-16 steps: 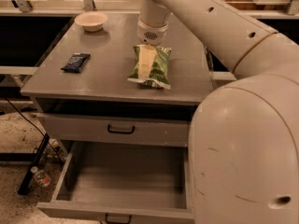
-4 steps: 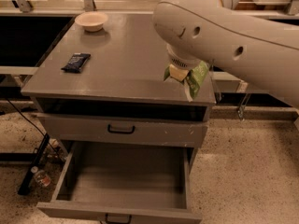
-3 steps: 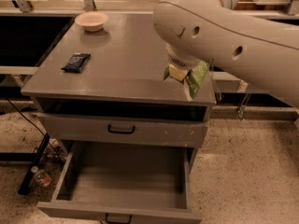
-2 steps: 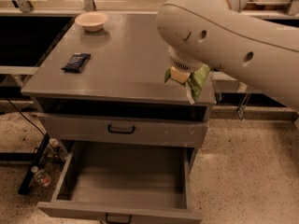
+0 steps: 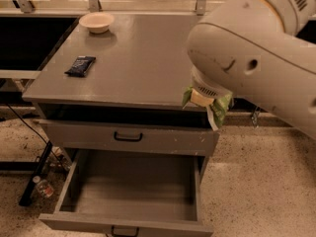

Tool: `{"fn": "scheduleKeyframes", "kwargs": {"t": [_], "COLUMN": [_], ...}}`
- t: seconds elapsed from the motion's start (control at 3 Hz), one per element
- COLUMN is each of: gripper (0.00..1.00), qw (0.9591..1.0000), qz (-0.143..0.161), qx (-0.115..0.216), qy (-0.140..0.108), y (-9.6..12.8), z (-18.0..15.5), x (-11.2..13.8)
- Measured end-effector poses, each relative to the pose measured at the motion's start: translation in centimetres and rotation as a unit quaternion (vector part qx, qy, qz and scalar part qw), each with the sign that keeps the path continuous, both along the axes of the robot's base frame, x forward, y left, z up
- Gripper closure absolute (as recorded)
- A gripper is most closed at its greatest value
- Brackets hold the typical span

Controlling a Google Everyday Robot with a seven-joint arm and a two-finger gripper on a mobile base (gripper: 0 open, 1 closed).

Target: Place green jalapeno chip bag into middle drawer

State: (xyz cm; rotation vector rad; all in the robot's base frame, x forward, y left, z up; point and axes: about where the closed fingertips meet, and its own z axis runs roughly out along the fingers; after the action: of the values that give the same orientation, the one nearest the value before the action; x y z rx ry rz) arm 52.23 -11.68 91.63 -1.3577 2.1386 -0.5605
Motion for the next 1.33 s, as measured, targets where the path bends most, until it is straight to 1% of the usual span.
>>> {"fn": "scheduleKeyframes", "kwargs": {"t": [0.33,0.67,1.0,1.33], "gripper": [1.00,1.00,1.00,1.00], "qw": [0.9998,0.9986,0.9986,0.9990], "qz": [0.006,0.020,0.020,0.026], "qx": [-0.016,-0.028,-0.028,-0.009], "qy": [0.009,0.040,0.040,0.036], "y": [-0.5,-0.7,-0.7,-0.8], "z": [-1.8,-5.6,-5.6,-5.8], "x": [-2.0,-2.1,-2.2,-3.5]}}
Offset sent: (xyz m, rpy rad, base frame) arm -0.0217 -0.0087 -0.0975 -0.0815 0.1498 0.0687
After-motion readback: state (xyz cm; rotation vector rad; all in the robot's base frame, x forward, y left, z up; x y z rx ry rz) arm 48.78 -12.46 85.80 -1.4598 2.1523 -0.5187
